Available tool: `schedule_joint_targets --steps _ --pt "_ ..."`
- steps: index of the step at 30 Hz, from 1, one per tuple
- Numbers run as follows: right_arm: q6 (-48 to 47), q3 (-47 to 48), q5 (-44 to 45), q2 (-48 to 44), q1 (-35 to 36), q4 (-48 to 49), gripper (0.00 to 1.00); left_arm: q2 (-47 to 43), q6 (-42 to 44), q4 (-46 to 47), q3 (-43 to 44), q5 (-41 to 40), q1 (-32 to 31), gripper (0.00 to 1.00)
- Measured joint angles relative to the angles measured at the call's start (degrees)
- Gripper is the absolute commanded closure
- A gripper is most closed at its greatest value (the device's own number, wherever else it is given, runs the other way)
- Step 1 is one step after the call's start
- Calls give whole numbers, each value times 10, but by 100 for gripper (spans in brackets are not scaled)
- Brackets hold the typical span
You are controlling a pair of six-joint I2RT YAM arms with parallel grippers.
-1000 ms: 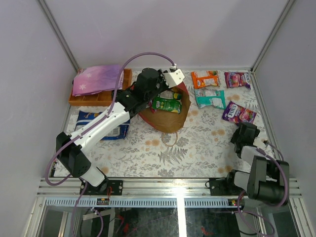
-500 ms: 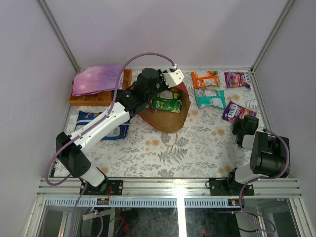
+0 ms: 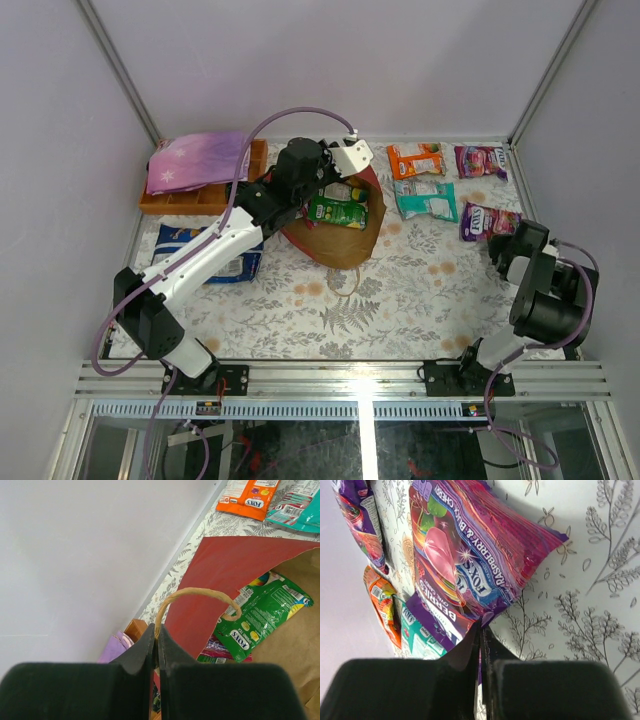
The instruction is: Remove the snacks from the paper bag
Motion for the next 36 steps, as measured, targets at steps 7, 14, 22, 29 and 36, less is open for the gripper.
schedule_joint_targets --steps 7,14,22,29,36 --pt "-64 81 -55 58 -13 -26 100 0 4 0 0 -4 0 100" --pt "-132 228 -110 154 -14 -72 100 0 5 0 0 -7 0 100" --pt "-151 268 -131 191 -14 -94 99 0 5 0 0 -19 3 100" --pt "-137 247 -130 191 -14 -76 66 0 5 0 0 -21 3 100" --pt "-125 229 -125 153 -15 -97 22 0 5 -1 0 -22 3 98"
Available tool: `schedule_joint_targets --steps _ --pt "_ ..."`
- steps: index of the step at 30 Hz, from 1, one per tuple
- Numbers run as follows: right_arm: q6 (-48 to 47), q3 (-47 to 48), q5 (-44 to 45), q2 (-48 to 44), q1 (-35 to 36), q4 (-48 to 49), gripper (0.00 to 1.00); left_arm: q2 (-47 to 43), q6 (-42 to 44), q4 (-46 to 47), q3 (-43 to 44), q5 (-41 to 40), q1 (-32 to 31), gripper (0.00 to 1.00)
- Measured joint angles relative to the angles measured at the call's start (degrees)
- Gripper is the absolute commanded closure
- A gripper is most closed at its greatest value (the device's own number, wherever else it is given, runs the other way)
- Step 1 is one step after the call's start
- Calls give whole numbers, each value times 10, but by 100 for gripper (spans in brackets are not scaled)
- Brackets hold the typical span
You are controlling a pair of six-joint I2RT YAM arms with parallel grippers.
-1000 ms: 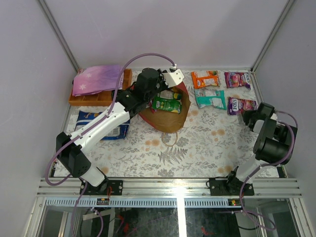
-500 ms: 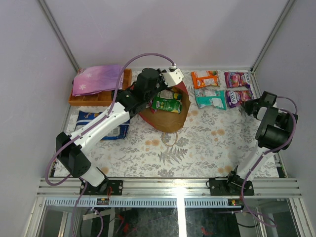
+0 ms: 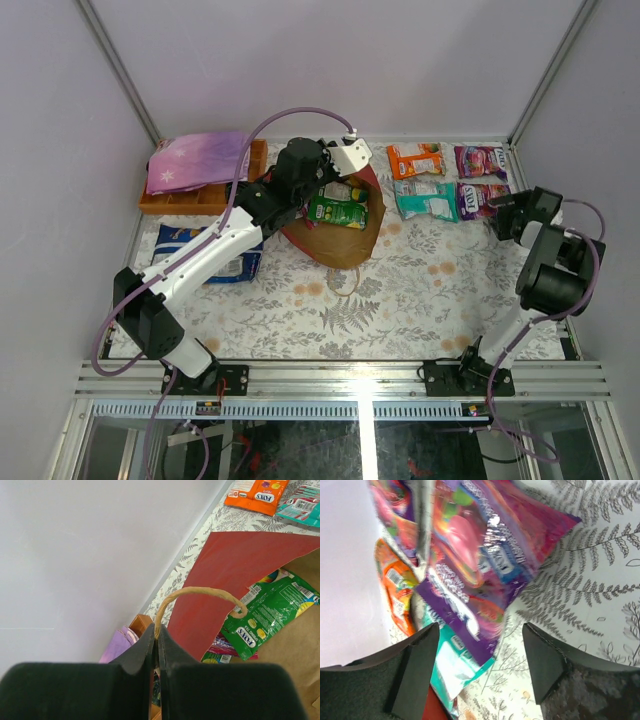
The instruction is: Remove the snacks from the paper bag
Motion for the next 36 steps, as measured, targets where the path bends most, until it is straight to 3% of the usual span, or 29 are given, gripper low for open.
schedule_joint_targets --steps 3,6,10,13,15,20,27,36 --pt "-11 0 20 -57 2 -31 24 0 0 0 0 0 0 98" --pt "-26 0 55 -137 17 -57 36 0 0 0 0 0 0 98" --pt "-47 9 72 -206 112 -38 65 0 -1 -2 2 1 0 100" --pt "-49 49 36 -172 196 -3 91 0 -2 -2 5 0 0 100" --pt "-45 82 7 -122 235 21 99 0 -1 -2 5 -1 0 100" --pt "-12 106 -31 10 259 78 100 -10 0 -1 -3 -4 0 100" --pt "42 49 -51 125 255 164 100 -21 0 0 -5 -4 0 100" --pt "70 43 -78 139 256 239 100 -21 0 0 -5 -6 0 100"
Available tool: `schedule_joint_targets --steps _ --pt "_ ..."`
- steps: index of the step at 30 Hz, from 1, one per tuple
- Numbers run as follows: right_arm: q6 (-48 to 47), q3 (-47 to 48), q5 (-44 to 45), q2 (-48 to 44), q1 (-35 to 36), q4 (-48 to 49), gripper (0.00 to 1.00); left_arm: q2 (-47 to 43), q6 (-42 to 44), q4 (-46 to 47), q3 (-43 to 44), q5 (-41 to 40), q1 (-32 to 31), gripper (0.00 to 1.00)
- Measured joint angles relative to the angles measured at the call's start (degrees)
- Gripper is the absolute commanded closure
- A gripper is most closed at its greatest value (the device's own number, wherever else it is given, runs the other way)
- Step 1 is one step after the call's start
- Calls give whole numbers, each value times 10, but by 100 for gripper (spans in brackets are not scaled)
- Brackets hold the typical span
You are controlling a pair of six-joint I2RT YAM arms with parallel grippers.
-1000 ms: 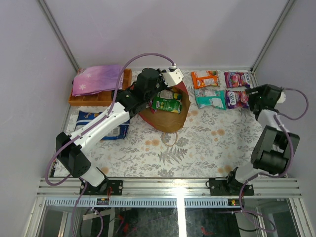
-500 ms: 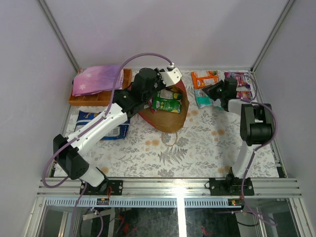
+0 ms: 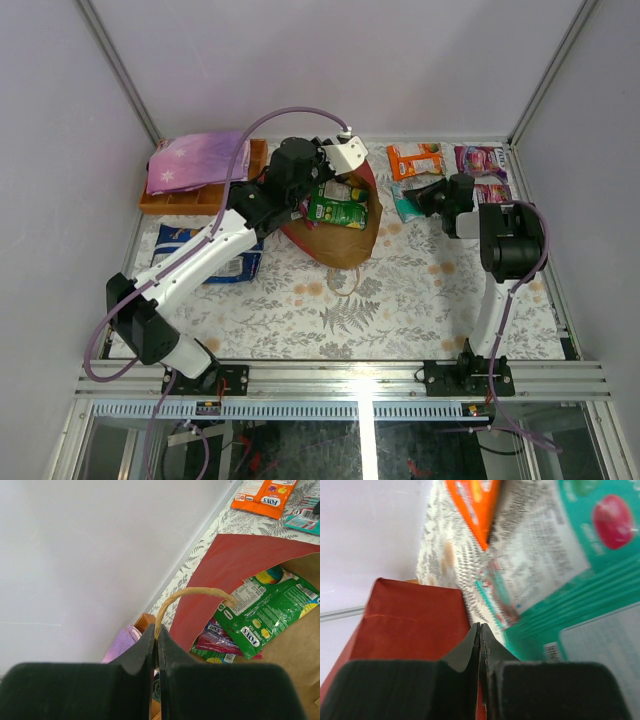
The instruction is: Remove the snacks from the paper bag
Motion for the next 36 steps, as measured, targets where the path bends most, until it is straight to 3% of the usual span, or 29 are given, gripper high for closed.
schedule_joint_targets --steps 1,5,8,11,15,18,22,25,30,36 --pt "1 0 0 -8 1 -1 97 0 0 0 0 0 0 100" --pt "-2 -1 14 -89 11 -35 62 0 0 0 0 0 0 100" --pt "-6 -26 95 -231 45 -83 36 0 0 0 0 0 0 100" --pt "-6 -104 219 -419 141 -93 31 0 0 0 0 0 0 100" --pt "12 -200 328 -547 298 -60 30 0 0 0 0 1 0 100" --pt "44 -250 376 -528 359 -23 29 0 -1 -1 0 5 0 100" --pt "80 -273 416 -416 430 0 27 0 -1 -1 0 7 -1 100" --pt "114 -252 419 -337 459 31 1 0 -3 -2 0 7 -3 100" --pt "199 -168 429 -201 465 74 1 0 -3 -3 0 9 -10 100" --pt "324 -85 468 -87 465 33 1 -1 -3 -3 0 12 -12 100"
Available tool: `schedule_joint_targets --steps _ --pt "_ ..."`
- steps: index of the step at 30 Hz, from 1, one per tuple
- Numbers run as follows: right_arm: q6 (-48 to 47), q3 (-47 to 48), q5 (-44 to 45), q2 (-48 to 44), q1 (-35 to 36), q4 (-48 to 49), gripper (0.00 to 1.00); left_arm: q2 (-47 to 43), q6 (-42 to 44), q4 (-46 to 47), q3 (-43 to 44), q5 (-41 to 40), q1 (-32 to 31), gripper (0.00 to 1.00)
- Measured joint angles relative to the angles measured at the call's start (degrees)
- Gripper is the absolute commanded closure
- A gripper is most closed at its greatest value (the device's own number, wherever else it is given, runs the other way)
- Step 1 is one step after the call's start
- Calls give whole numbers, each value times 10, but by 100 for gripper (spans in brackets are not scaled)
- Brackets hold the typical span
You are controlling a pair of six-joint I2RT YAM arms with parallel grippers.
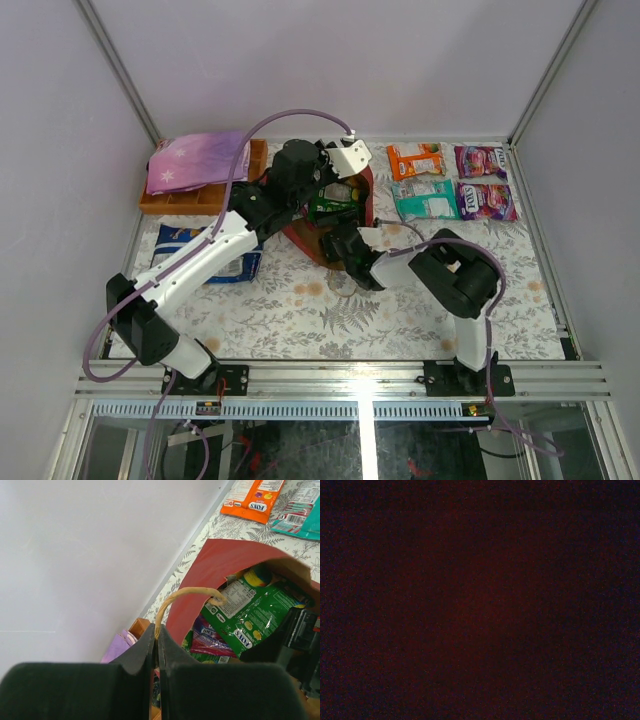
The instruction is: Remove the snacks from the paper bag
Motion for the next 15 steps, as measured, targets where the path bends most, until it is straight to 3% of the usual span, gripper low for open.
schedule_joint_targets --steps 5,11,12,15 --pt "55 44 42 49 0 -61 1 -7 0 -9 0 11 0 100" --pt "59 79 116 51 0 -129 0 -9 -1 -23 0 23 0 100" --pt "58 83 128 53 0 -136 5 -9 -1 -25 0 24 0 100" --pt "46 90 149 63 -2 -132 32 -9 -1 -29 0 25 -1 100"
